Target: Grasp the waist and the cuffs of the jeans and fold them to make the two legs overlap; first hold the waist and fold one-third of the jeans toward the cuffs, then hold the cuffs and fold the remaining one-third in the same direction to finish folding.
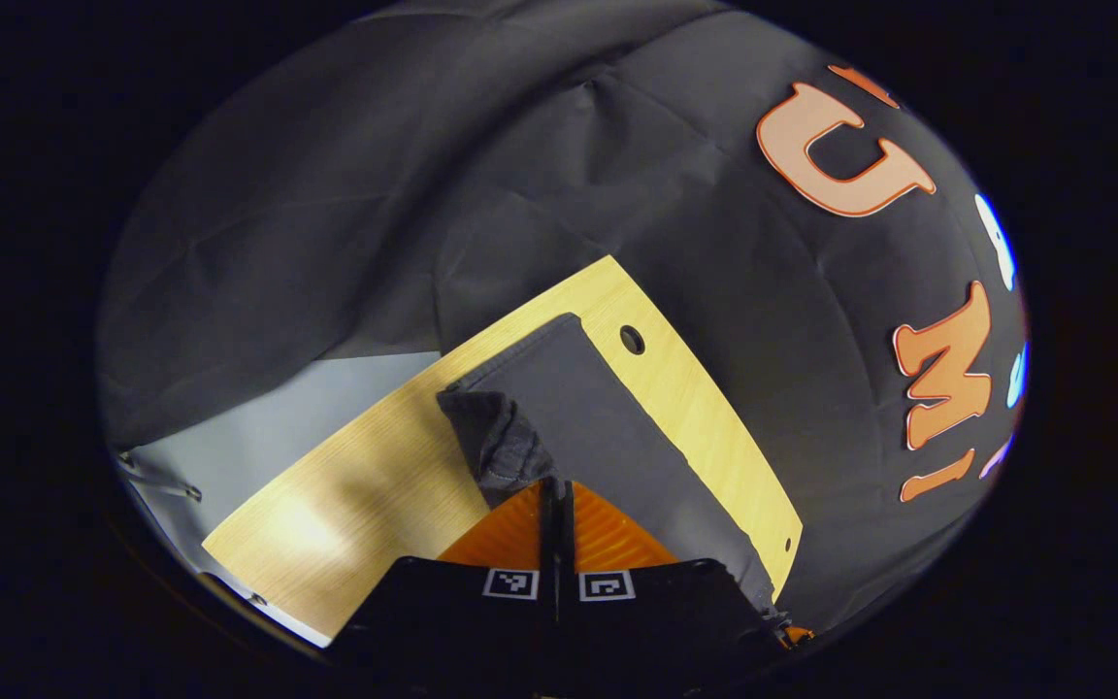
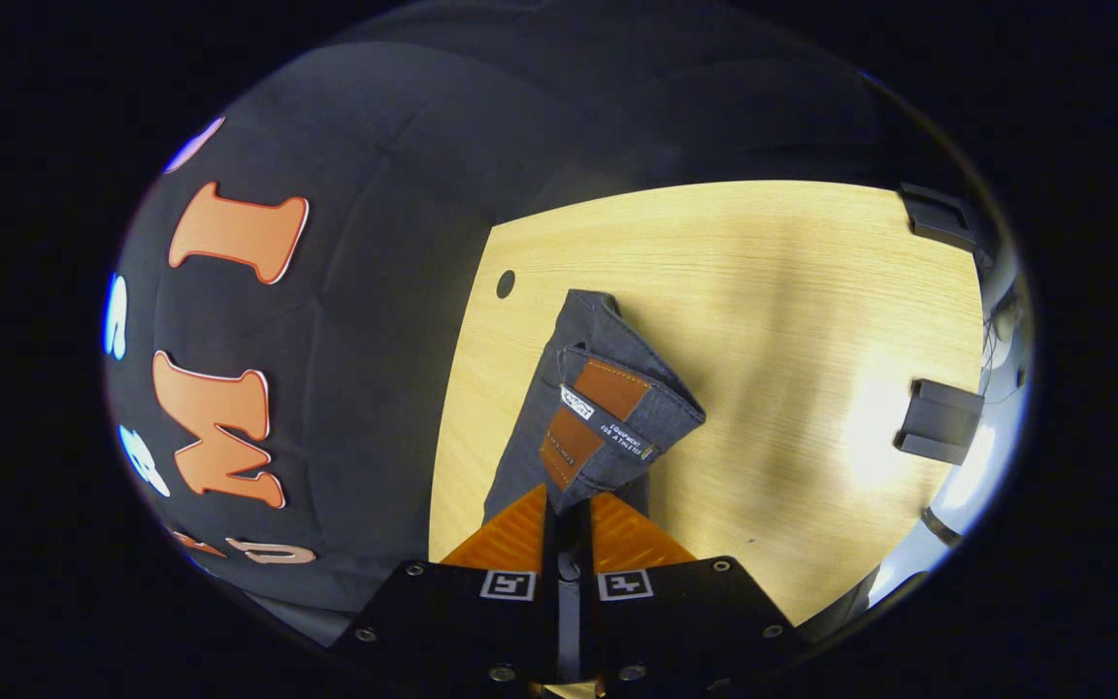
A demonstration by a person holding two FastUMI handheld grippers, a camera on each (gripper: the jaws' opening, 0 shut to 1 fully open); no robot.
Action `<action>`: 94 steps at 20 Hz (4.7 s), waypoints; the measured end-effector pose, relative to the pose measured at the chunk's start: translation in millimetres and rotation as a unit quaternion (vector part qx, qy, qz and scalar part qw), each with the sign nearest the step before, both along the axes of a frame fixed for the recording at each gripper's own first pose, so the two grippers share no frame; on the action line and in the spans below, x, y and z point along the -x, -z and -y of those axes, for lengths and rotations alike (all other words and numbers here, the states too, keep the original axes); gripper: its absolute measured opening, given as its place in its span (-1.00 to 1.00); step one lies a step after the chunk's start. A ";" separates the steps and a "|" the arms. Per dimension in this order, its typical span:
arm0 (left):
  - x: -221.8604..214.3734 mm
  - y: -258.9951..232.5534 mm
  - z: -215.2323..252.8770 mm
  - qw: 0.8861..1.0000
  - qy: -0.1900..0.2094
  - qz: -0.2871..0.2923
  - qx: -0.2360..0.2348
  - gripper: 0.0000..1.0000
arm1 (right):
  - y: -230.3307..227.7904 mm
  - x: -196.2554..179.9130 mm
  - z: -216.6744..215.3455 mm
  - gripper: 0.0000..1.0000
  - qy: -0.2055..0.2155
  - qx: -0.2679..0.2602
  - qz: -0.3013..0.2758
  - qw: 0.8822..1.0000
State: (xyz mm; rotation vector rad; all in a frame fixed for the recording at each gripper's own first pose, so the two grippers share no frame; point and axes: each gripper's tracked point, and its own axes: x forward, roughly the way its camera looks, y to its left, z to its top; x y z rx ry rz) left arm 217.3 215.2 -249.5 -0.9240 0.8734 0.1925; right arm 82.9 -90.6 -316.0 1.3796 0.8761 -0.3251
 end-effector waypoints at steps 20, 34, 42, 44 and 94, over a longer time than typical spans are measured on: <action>-111.4 20.7 -12.8 0.994 -0.042 -0.050 -0.089 -0.99 | 2.1 -96.3 21.8 -0.82 -0.025 -0.027 -0.027 0.999; -179.2 45.0 -25.7 0.986 -0.026 -0.081 -0.146 -0.99 | 69.9 -176.9 12.1 -0.81 -0.042 -0.029 -0.106 0.993; -205.5 26.3 -22.0 0.989 -0.012 -0.048 -0.142 -0.60 | 59.8 -220.8 18.1 -0.37 -0.007 -0.048 -0.048 0.998; -209.7 10.0 -14.3 0.990 -0.006 -0.027 -0.137 0.12 | 57.4 -215.3 25.9 -0.41 -0.009 -0.032 -0.039 0.999; -4.0 -311.8 256.8 0.837 0.180 0.370 -0.360 0.93 | 94.5 -130.4 16.7 -0.48 -0.102 0.310 0.014 0.945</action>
